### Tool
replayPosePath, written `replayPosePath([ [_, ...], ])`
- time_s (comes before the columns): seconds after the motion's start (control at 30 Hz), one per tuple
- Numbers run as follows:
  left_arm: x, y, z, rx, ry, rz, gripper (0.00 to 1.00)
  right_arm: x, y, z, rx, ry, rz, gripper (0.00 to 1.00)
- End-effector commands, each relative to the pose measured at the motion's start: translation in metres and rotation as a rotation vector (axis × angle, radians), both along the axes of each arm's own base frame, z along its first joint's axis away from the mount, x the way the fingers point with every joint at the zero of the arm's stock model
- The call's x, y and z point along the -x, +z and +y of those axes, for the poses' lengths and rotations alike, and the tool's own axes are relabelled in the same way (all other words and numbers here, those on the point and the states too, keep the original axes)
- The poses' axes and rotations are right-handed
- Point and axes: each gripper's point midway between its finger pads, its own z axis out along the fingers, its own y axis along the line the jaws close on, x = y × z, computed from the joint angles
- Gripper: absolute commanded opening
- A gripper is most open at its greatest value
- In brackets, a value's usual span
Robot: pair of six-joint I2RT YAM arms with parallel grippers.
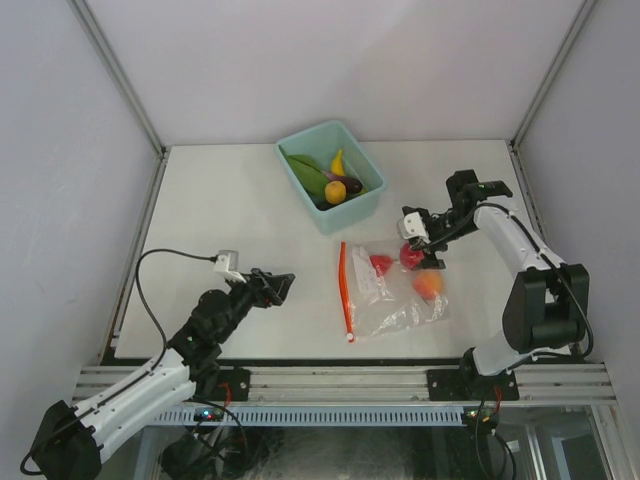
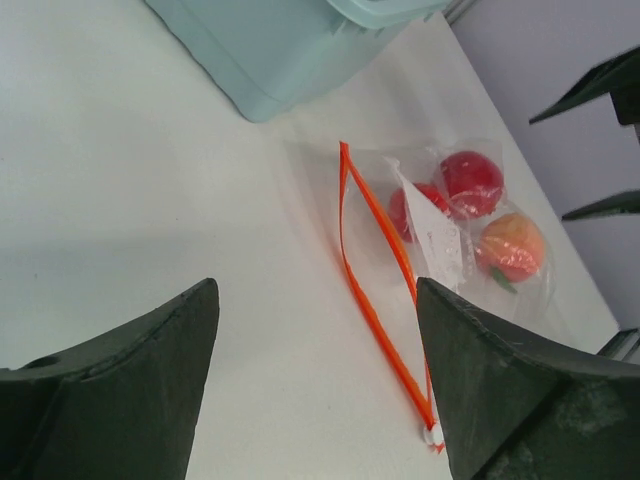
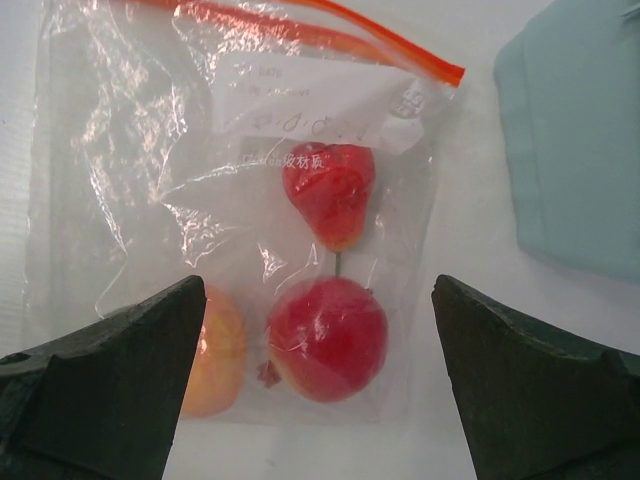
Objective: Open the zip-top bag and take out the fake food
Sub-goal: Pick up the fake fruit from the zipper food storage bag.
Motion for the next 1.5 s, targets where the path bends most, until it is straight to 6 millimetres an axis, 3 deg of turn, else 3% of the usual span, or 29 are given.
replayPosePath([
  [0.0, -0.002, 0.025, -0.013, -0.044, -0.084, -0.098, 0.81, -0.013, 0.000, 0.007, 0.037, 0.074, -0.089, 0.93],
  [0.13, -0.001, 0.023, -0.020, -0.141, -0.149, -0.129, 0.77, -0.015, -0.012, 0.020, 0.072, 0.127, -0.096, 0.90],
  [0.33, -0.001, 0.020, -0.040, -0.270, -0.275, -0.233, 0.54, -0.021, -0.035, 0.034, 0.123, 0.191, -0.104, 0.84],
  [0.77, -0.003, -0.005, -0.104, -0.496, -0.550, -0.394, 0.51, -0.032, -0.069, 0.039, 0.235, 0.280, -0.096, 0.66],
  [0.87, -0.007, -0.010, -0.114, -0.519, -0.590, -0.404, 0.49, -0.032, -0.073, 0.041, 0.245, 0.295, -0.094, 0.64],
  [1.13, -0.009, -0.031, -0.138, -0.539, -0.713, -0.382, 0.33, -0.028, -0.083, 0.046, 0.284, 0.346, -0.099, 0.59],
  [1.47, -0.008, -0.042, -0.157, -0.507, -0.760, -0.375, 0.32, -0.019, -0.084, 0.056, 0.292, 0.411, -0.109, 0.51],
])
